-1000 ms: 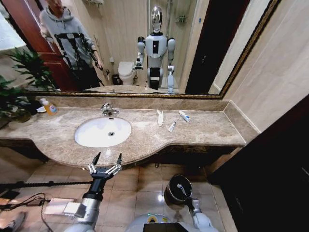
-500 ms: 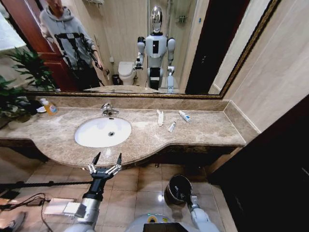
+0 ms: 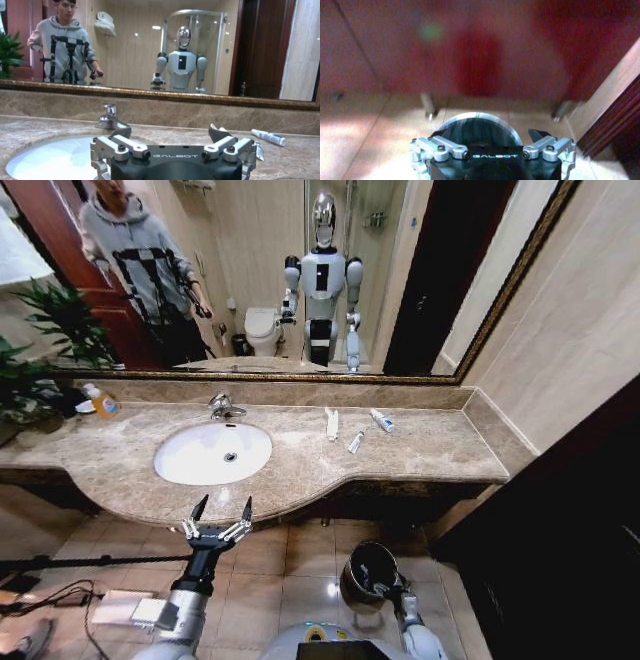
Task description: Pick up the trash from the sink and place it in the trash bin.
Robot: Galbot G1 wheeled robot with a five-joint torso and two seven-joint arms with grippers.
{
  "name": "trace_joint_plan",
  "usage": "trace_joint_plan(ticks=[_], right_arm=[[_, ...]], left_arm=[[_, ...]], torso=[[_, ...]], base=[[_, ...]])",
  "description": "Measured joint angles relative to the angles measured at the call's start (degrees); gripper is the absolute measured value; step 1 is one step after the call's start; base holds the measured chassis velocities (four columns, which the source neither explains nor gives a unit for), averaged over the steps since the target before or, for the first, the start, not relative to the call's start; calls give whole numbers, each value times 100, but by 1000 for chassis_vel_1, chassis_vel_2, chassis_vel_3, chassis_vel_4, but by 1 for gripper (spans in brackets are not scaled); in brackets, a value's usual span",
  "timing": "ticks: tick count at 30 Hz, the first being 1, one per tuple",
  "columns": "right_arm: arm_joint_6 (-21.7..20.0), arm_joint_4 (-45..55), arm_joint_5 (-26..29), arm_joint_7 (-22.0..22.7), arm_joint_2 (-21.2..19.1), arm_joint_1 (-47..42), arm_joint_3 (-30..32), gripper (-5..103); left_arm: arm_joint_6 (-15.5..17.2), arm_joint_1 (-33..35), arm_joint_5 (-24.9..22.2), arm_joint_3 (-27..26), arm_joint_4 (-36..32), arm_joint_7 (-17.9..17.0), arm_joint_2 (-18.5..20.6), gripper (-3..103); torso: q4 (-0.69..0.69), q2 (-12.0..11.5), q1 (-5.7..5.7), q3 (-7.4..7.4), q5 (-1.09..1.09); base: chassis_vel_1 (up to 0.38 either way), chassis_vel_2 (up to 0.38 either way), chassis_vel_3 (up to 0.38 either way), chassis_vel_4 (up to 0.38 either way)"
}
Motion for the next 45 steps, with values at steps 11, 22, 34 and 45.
trace_joint_plan(ticks=[11,22,34,45], right_arm=[[-3,2300,486,667,-70,-805,240,100],[-1008,5555,1350,830,-189,-1089,538,100],[-1883,5267,1541,710,-998,413,-537,100],[-2235,3719,1414,1128,-930,2237,-1964,100]], left_arm=[[0,0,0,0,0,-1,0,100],[0,0,0,0,0,0,0,100],[0,0,0,0,0,-2,0,100],[0,0,0,0,0,0,0,100]], torso=[[1,0,0,0,-1],[0,0,0,0,-2],[0,0,1,1,0],[2,0,1,1,0]], base=[[0,0,0,0],[0,0,0,0],[0,0,0,0],[0,0,0,0]])
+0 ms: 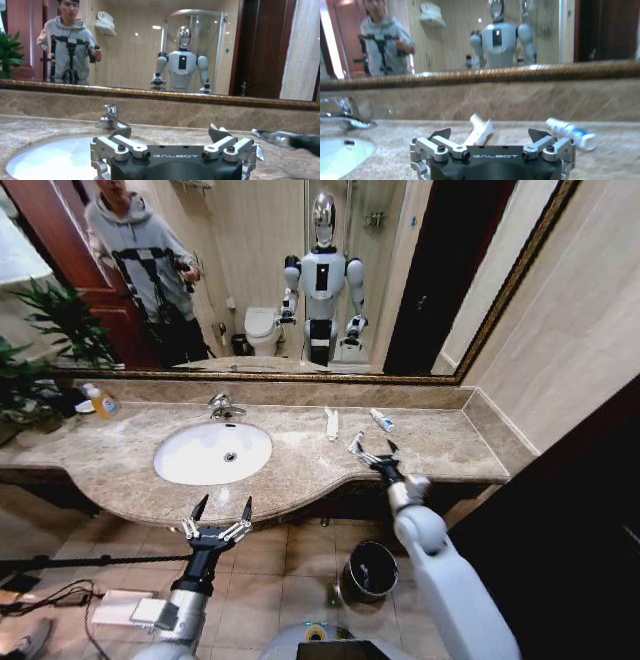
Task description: Pick up the trash from the sink and place it in the trash bin.
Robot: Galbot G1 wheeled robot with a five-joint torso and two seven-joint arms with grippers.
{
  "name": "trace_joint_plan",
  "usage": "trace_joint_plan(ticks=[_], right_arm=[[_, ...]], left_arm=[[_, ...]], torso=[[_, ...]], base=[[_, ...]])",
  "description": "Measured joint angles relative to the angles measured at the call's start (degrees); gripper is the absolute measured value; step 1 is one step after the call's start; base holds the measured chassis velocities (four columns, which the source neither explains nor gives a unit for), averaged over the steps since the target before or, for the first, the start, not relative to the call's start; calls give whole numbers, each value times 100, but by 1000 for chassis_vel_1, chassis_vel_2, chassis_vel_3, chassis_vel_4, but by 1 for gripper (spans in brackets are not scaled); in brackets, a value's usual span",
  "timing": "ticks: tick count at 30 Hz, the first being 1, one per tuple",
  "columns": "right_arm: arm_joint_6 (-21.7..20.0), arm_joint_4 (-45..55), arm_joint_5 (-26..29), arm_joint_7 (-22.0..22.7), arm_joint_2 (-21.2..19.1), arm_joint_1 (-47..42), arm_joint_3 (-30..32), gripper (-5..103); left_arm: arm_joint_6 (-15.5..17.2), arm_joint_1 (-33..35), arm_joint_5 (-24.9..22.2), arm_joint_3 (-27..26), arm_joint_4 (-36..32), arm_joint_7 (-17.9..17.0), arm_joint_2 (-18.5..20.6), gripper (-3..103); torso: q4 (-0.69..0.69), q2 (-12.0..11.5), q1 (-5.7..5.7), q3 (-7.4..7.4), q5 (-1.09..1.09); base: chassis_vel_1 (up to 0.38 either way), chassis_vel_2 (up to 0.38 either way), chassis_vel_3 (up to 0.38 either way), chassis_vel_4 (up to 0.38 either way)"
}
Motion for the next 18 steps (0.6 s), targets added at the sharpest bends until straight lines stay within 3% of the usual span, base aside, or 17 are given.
trace_joint_plan(ticks=[2,7,18], right_arm=[[-196,-413,50,189,197,343,-191,100],[-20,-1210,-148,166,455,827,-251,100],[113,-2013,-98,125,451,1239,-156,100]], left_arm=[[0,0,0,0,0,0,0,100],[0,0,0,0,0,0,-1,100],[0,0,0,0,0,0,0,100]], torso=[[0,0,0,-1,-4],[0,0,0,-1,-2],[-1,0,-1,-1,-1]], base=[[0,0,0,0],[0,0,0,0],[0,0,0,0]])
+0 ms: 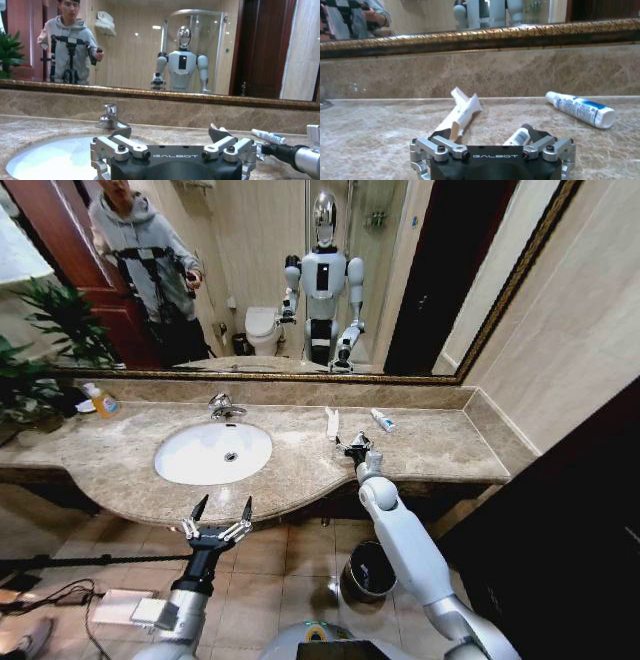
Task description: Pick up the trash from the sink and place it in the trash bin.
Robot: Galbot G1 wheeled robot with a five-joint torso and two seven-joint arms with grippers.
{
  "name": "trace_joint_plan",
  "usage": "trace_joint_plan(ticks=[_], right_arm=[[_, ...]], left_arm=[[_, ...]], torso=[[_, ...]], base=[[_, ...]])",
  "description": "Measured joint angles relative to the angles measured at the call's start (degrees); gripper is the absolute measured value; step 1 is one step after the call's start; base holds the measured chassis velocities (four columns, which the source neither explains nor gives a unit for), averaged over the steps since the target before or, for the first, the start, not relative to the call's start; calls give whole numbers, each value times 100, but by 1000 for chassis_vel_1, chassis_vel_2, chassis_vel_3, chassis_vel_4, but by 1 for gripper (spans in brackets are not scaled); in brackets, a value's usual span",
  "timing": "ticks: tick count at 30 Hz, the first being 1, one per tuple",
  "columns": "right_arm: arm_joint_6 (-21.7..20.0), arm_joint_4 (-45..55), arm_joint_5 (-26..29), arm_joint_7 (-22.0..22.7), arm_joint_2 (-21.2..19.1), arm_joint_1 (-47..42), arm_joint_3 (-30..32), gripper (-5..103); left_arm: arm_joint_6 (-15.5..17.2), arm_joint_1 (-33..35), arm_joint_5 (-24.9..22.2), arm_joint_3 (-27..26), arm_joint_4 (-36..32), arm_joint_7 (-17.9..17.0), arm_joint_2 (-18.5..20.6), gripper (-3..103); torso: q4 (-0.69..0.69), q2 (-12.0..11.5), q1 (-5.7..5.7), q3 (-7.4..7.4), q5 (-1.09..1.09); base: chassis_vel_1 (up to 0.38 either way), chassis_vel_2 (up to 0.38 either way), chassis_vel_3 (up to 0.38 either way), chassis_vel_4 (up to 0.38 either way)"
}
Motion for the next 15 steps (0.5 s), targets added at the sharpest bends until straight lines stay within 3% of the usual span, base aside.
trace_joint_plan(ticks=[3,4,7,8,10,11,12,13,15], right_arm=[[2,-104,-3,9,9,52,29,102],[-5,-140,-6,16,13,74,57,95],[-13,-168,-6,17,13,88,84,95],[-22,-189,-5,17,4,93,107,87],[-26,-194,-5,17,-1,92,116,87],[-29,-199,-5,17,-3,83,130,77],[-38,-206,-6,21,-5,64,145,77],[-42,-209,-6,24,-8,51,154,65],[-46,-209,-6,25,-13,36,163,65]], left_arm=[[0,0,0,0,0,0,0,100],[0,0,0,0,0,0,0,100],[0,0,0,0,0,0,0,100],[0,0,0,0,0,0,0,100],[0,0,0,0,0,0,0,100],[0,0,0,0,0,0,0,100],[0,0,0,0,0,0,0,100],[0,0,0,0,0,0,0,100],[0,0,0,0,0,0,0,100]], torso=[[0,0,0,0,0],[0,0,0,0,0],[0,0,0,0,0],[0,0,0,0,0],[0,0,0,0,0],[0,0,0,0,0],[0,0,0,0,0],[0,0,0,0,0],[0,0,0,0,0]], base=[[0,0,0,0],[0,0,0,0],[0,0,0,0],[0,0,0,0],[0,0,0,0],[0,0,0,0],[0,0,0,0],[0,0,0,0],[0,0,0,0]])
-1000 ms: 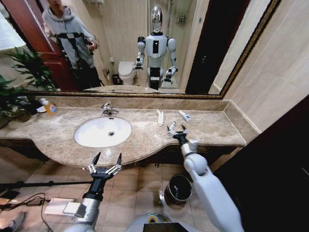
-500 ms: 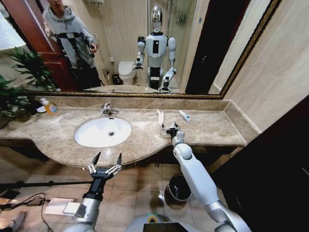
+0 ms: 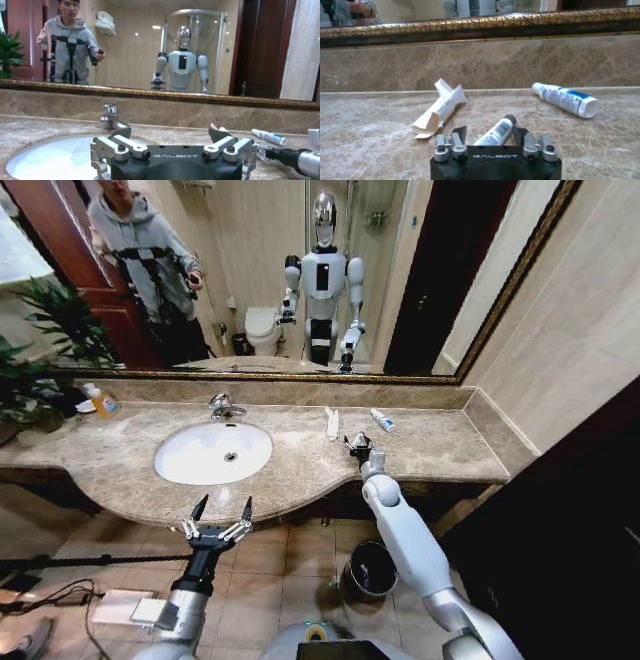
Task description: Pick up the trash from the sink and place it in the trash bin.
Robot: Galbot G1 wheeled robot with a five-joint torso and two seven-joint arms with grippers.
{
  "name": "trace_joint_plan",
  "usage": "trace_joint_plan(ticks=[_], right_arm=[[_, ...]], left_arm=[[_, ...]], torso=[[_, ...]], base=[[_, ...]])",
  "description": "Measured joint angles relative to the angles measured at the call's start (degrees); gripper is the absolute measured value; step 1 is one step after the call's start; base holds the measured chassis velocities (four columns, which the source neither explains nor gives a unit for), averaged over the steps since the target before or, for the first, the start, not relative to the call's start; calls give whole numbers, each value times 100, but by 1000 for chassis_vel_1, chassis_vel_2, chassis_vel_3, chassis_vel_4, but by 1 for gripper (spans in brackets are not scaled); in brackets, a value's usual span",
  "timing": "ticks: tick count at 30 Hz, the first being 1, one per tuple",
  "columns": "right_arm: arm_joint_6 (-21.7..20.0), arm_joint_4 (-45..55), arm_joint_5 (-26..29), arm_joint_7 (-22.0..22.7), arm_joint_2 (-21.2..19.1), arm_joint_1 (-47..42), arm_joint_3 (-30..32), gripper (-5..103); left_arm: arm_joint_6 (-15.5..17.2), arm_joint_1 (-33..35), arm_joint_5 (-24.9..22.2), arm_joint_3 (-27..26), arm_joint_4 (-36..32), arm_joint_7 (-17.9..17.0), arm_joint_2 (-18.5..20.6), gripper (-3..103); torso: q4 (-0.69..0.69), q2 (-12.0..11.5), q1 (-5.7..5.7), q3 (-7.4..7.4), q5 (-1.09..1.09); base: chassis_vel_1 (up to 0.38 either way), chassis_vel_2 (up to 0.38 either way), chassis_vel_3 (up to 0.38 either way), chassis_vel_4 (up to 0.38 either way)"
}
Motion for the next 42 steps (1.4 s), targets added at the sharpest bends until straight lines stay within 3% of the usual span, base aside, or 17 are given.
trace_joint_plan(ticks=[1,2,4,5,6,7,9,10,12,13,16,17,25,31,36,38,42], right_arm=[[-7,0,1,0,-8,-17,7,65],[-19,4,4,-1,-17,-35,16,54],[-25,7,4,-1,-21,-45,26,54],[-26,10,5,-1,-23,-54,38,43],[-27,13,5,-1,-25,-60,45,43],[-30,21,6,-2,-30,-69,51,33],[-31,38,13,-4,-38,-77,53,33],[-31,55,15,-7,-44,-79,54,22],[-31,62,16,-9,-48,-80,55,22],[-31,74,19,-11,-56,-81,57,14],[-31,87,20,-12,-72,-84,60,14],[-31,109,24,-15,-93,-89,66,7],[-110,509,182,-18,-252,-269,219,5],[-168,1352,337,-60,-605,-968,634,5],[214,2414,450,-198,-844,-2012,996,5],[267,2517,449,-218,-842,-2118,1020,5],[780,3151,251,-216,-658,-2964,1231,5]], left_arm=[[0,0,0,0,0,0,0,100],[0,0,0,0,0,0,0,100],[0,0,0,0,0,0,0,100],[0,0,0,0,0,0,0,100],[0,0,0,0,0,0,0,100],[0,0,0,0,0,0,0,100],[0,0,0,0,0,0,0,100],[0,0,0,0,0,0,0,100],[0,0,0,0,0,0,0,100],[0,0,0,0,0,0,0,100],[0,0,0,0,0,0,0,100],[0,0,0,0,0,0,0,100],[0,0,0,0,0,0,0,100],[0,0,0,0,0,0,0,100],[0,0,0,0,0,0,-1,100],[0,0,0,0,0,0,1,100],[0,0,0,0,0,0,0,100]], torso=[[0,0,0,0,0],[0,0,0,0,0],[0,0,0,0,0],[0,1,0,0,0],[0,1,0,0,0],[0,0,0,0,0],[0,1,0,0,0],[0,1,0,0,0],[0,1,0,0,0],[0,1,0,0,0],[0,1,0,0,0],[0,0,0,0,0],[1,1,0,0,1],[0,1,0,0,1],[-1,1,-1,-1,0],[0,1,-1,-1,1],[1,1,0,-1,-2]], base=[[0,0,0,0],[0,0,0,0],[0,0,0,0],[0,0,0,0],[0,0,0,0],[0,0,0,0],[0,0,0,0],[0,0,0,0],[0,0,0,0],[0,0,0,0],[0,0,0,0],[0,0,0,0],[0,0,0,0],[0,0,0,0],[0,0,0,0],[0,0,0,0],[0,0,0,0]])
